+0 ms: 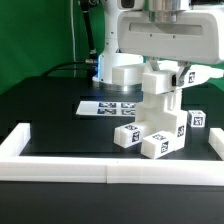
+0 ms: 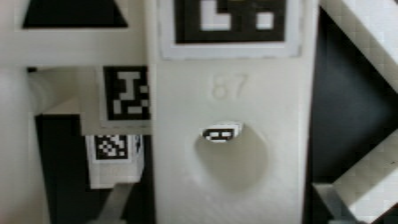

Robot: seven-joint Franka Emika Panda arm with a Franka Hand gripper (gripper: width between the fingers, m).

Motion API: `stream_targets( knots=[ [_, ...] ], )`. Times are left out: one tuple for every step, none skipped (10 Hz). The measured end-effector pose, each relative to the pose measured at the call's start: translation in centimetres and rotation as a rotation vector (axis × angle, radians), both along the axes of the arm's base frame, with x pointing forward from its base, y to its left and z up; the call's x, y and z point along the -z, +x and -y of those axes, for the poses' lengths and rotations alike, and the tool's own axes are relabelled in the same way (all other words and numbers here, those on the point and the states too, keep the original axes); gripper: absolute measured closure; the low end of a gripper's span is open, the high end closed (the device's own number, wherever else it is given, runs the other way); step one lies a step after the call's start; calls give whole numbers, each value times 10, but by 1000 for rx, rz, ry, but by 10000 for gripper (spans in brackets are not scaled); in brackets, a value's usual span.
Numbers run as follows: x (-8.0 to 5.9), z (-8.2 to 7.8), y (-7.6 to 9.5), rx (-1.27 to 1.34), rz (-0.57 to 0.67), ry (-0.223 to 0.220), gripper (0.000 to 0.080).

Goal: Assemble chair

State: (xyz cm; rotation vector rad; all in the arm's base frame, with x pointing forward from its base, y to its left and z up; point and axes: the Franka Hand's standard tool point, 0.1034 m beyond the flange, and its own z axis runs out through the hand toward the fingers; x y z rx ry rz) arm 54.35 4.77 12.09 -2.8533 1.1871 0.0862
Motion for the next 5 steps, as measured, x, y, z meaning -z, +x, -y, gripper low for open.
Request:
stream_targets(
  knots=[
    [0,0,0,0,1,0,511],
    [0,0,0,-1,2,0,511],
    [0,-2,1,1,3,-1,511],
    [0,-4,1,-2,4,0,511],
    [0,-5,1,-3,4,0,511]
  ],
)
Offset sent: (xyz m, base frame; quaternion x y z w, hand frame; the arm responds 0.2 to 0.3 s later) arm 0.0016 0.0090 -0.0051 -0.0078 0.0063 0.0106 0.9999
